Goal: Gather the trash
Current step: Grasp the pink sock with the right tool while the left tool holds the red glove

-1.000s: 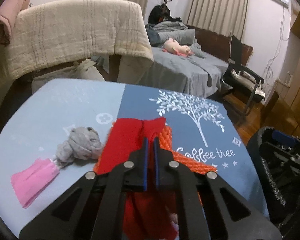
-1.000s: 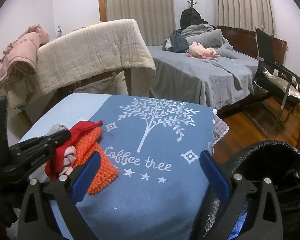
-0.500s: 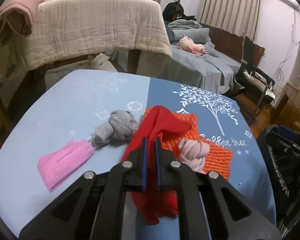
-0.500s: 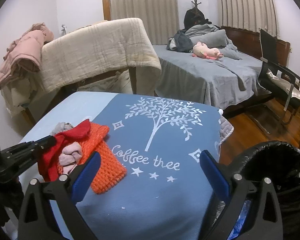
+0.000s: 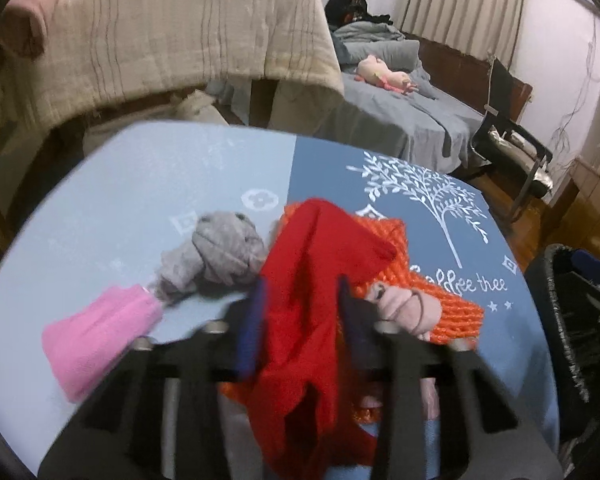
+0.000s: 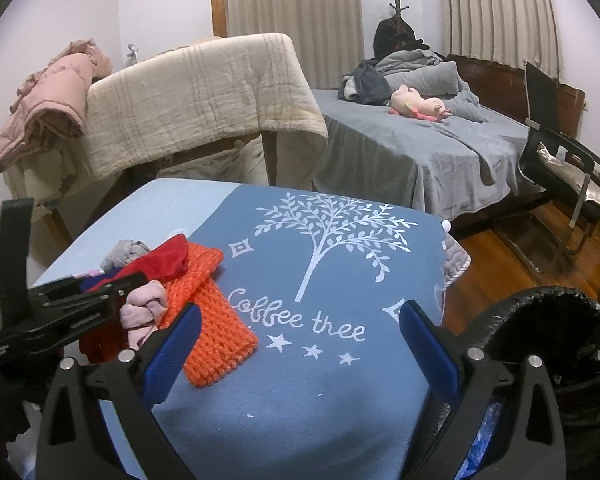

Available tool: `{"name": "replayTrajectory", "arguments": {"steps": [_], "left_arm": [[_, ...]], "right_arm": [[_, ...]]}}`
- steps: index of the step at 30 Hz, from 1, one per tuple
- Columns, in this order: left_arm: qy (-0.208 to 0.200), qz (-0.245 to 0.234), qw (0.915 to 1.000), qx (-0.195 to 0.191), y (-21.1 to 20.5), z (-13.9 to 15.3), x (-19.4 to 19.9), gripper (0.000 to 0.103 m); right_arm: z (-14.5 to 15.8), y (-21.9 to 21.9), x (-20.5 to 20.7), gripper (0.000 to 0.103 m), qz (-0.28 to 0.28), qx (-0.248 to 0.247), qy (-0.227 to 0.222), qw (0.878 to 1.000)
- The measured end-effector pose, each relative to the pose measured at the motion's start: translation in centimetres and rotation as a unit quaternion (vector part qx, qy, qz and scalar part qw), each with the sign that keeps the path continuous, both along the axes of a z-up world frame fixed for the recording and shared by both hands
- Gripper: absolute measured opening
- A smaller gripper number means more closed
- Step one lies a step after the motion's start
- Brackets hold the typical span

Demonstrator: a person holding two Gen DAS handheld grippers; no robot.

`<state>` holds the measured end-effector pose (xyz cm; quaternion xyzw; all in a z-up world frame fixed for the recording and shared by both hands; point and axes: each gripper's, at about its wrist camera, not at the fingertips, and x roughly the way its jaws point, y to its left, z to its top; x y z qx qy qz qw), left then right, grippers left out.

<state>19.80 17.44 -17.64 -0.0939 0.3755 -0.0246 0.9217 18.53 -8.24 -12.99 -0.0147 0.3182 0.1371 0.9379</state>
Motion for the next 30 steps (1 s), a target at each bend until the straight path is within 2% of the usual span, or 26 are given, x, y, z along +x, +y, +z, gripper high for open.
{"name": "replayTrajectory", "arguments": {"steps": [1, 3, 7, 16, 23, 30], "left_arm": [[0.002, 0.001, 0.9999, -0.012, 0.3, -0.1, 0.0, 0.013], [-0.009, 0.008, 0.9996, -0.027, 0.8, 0.1, -0.4, 0.010], [-0.033, 0.017, 0.9988, -0.031, 1.1, 1.3, -1.3, 0.008], [-0.079, 0.039, 0.9961, -0.001, 2.6, 4.9, -4.9, 0.008], [-0.080, 0.068, 0.9942, 0.026, 4.9, 5.2, -7.2, 0.008], [-0.078, 0.079, 0.9929, 0.043, 6.1, 4.9, -7.9, 0.008]], "right_arm": [[0.0, 0.0, 0.0, 0.097, 0.000, 0.000, 0.000, 1.000], [0.0, 0.0, 0.0, 0.097, 0.001, 0.001, 0.001, 1.000], [0.2, 0.5, -0.1, 0.097, 0.007, 0.002, -0.002, 1.000], [0.9, 2.6, -0.2, 0.097, 0.026, 0.015, -0.011, 1.000], [0.6, 5.8, -0.2, 0.097, 0.056, 0.023, -0.009, 0.998], [-0.4, 8.8, 0.2, 0.086, 0.086, 0.019, 0.004, 0.996]]}}
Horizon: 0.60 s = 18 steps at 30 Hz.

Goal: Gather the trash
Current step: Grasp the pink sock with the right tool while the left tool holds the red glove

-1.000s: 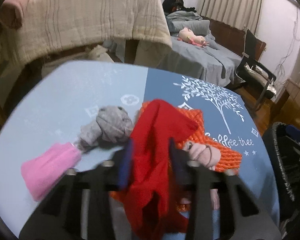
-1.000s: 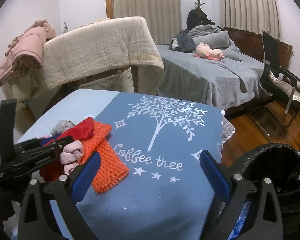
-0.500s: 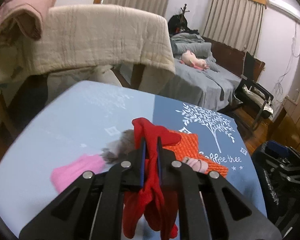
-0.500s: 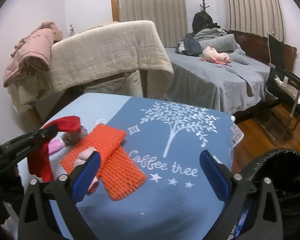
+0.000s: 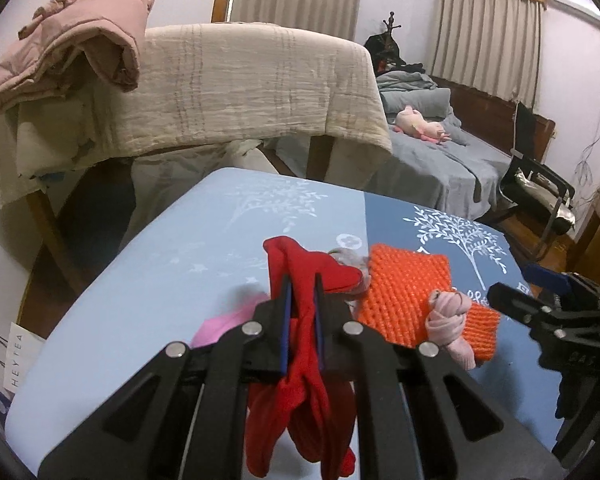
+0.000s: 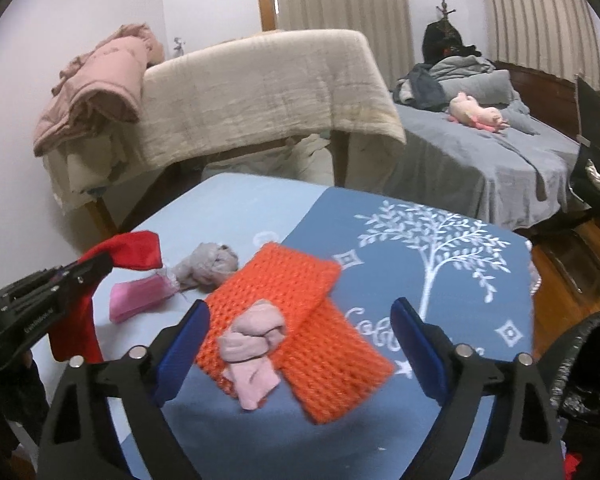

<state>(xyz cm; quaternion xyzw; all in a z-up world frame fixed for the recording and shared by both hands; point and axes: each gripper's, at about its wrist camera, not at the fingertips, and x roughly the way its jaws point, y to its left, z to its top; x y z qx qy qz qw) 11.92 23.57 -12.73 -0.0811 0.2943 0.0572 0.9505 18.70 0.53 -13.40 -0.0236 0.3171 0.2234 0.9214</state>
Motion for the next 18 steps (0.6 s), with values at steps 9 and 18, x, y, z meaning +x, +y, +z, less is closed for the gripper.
{"name": "replayTrajectory", "arguments": {"steps": [9, 18], "left_arm": [[0.007, 0.004, 1.0000, -0.003, 0.3, -0.9, 0.1, 0.008], [0.013, 0.002, 0.9999, -0.004, 0.3, -1.3, 0.0, 0.009]], "right_arm": [[-2.0, 1.8, 0.4, 0.070, 0.024, -0.008, 0.030, 0.999], [-3.9, 3.6, -0.2, 0.065, 0.042, -0.020, 0.054, 0.997]]}}
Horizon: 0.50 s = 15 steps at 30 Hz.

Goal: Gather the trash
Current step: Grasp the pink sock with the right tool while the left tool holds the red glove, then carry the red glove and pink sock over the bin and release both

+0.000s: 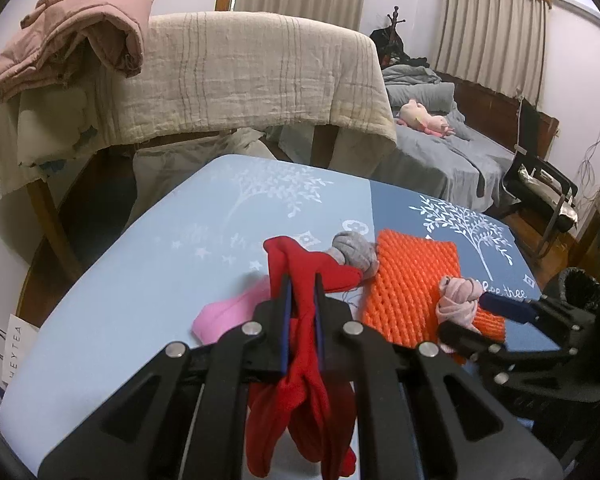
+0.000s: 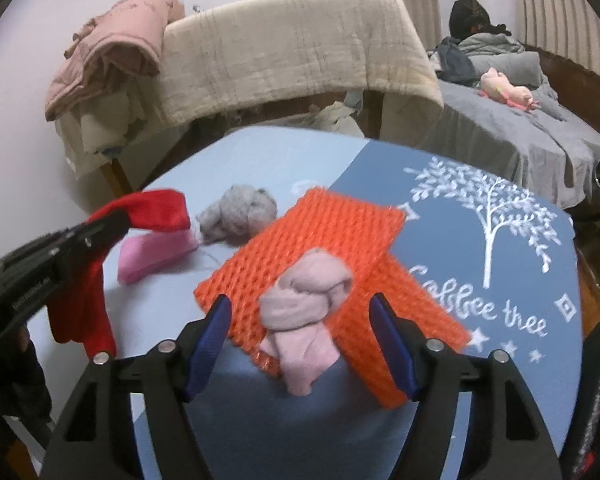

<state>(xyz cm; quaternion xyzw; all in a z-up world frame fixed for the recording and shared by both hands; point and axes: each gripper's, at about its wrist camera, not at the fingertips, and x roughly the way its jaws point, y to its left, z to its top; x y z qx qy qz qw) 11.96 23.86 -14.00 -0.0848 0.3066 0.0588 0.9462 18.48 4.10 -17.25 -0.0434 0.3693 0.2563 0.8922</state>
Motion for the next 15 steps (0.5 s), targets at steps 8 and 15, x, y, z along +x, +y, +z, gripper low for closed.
{"name": "replayTrajectory", "arguments": {"steps": [8, 15], "left_arm": [[-0.002, -0.005, 1.0000, 0.004, -0.6, 0.4, -0.3, 0.009], [-0.018, -0.020, 0.9996, 0.003, -2.8, 2.1, -0.9, 0.009]], "right_arm": [[0.0, -1.1, -0.4, 0.026, 0.013, 0.010, 0.022, 1.000], [3.5, -4.0, -2.4, 0.023, 0.012, 0.039, -0.002, 0.999]]}}
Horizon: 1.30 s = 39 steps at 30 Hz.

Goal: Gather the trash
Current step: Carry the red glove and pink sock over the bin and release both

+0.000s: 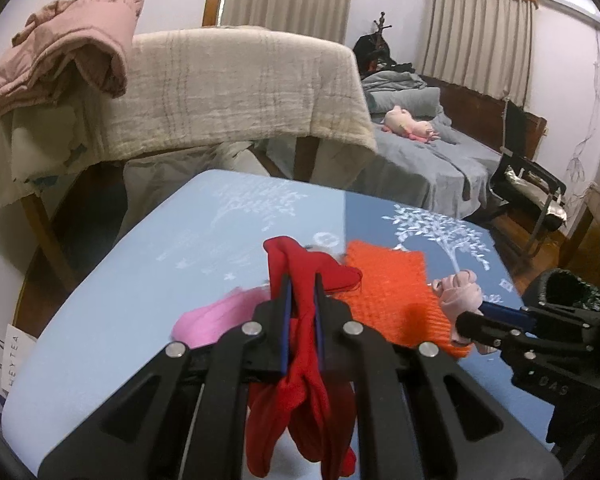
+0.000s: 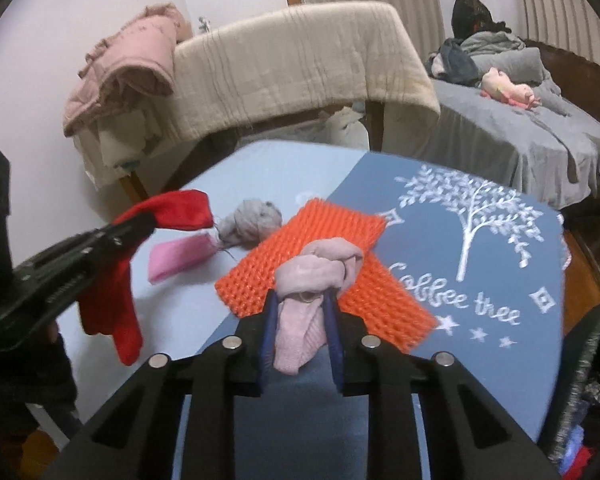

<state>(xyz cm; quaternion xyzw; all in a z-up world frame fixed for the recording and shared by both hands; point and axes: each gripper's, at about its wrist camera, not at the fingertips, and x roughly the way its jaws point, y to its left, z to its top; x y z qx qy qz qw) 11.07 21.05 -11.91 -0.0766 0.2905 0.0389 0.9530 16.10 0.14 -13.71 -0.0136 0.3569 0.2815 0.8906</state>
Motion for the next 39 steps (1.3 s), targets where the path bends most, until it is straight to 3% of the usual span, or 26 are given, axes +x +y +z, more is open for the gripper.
{"name": "replayTrajectory", "arguments": {"steps": [20, 39], "left_arm": [[-0.023, -0.108, 0.9938, -0.015, -11.9, 3.1, -1.2, 0.009], [-0.036, -0.242, 0.9692, -0.024, -26.1, 4.2, -0.1, 0.009]], "right_arm": [[6.0, -13.3, -4.9, 0.023, -0.114, 0.025, -0.050, 0.992], [7.2, -27.0, -9.5, 0.023, -0.254, 0.004, -0.073, 0.965]]}}
